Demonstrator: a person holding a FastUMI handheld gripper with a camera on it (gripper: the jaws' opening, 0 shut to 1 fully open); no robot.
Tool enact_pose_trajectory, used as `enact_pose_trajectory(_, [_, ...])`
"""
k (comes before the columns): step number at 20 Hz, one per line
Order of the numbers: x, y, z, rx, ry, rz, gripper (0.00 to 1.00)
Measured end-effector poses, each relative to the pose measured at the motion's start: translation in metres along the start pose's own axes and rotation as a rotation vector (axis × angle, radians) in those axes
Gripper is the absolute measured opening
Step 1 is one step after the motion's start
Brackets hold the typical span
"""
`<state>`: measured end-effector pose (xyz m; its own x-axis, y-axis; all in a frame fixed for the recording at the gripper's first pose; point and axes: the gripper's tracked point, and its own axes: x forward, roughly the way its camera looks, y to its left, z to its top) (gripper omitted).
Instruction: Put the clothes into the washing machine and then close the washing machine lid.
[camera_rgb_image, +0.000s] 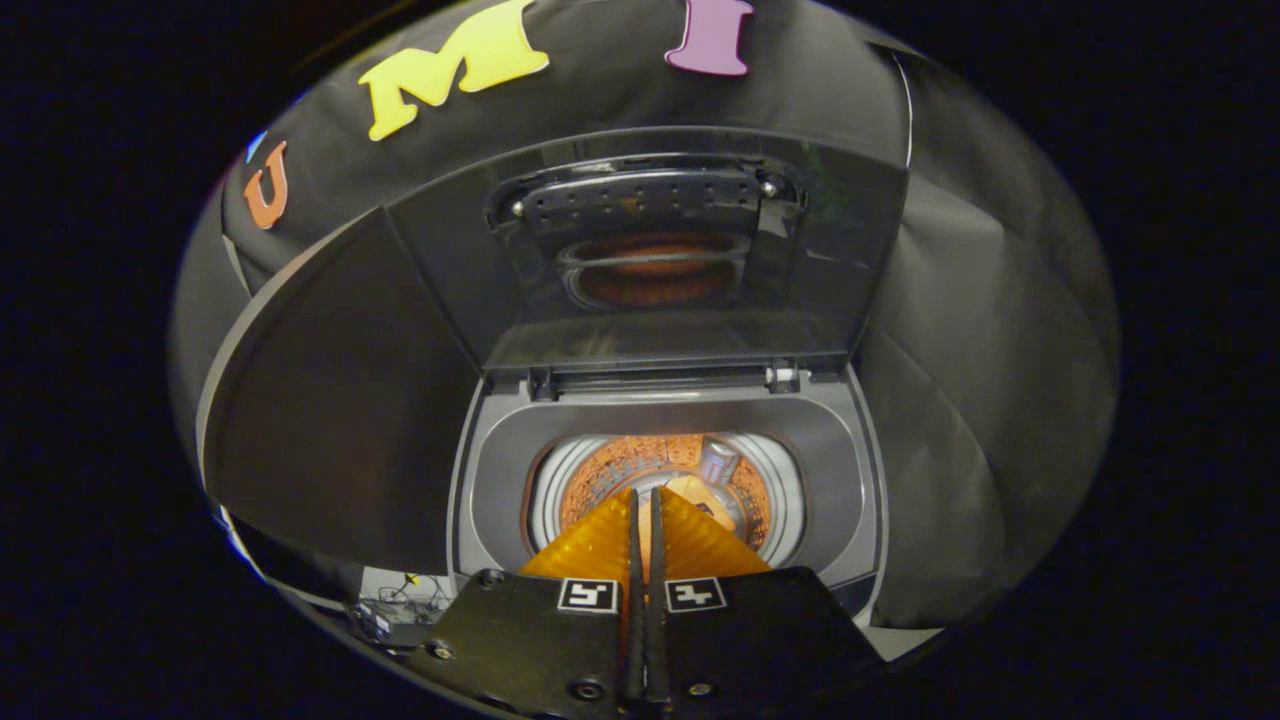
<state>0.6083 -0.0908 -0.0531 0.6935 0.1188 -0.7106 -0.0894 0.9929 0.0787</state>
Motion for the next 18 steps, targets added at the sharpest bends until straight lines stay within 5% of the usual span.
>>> enact_pose_trajectory(18, [0.005, -0.015, -0.017, -0.005, 0.082, -0.066, 0.04])
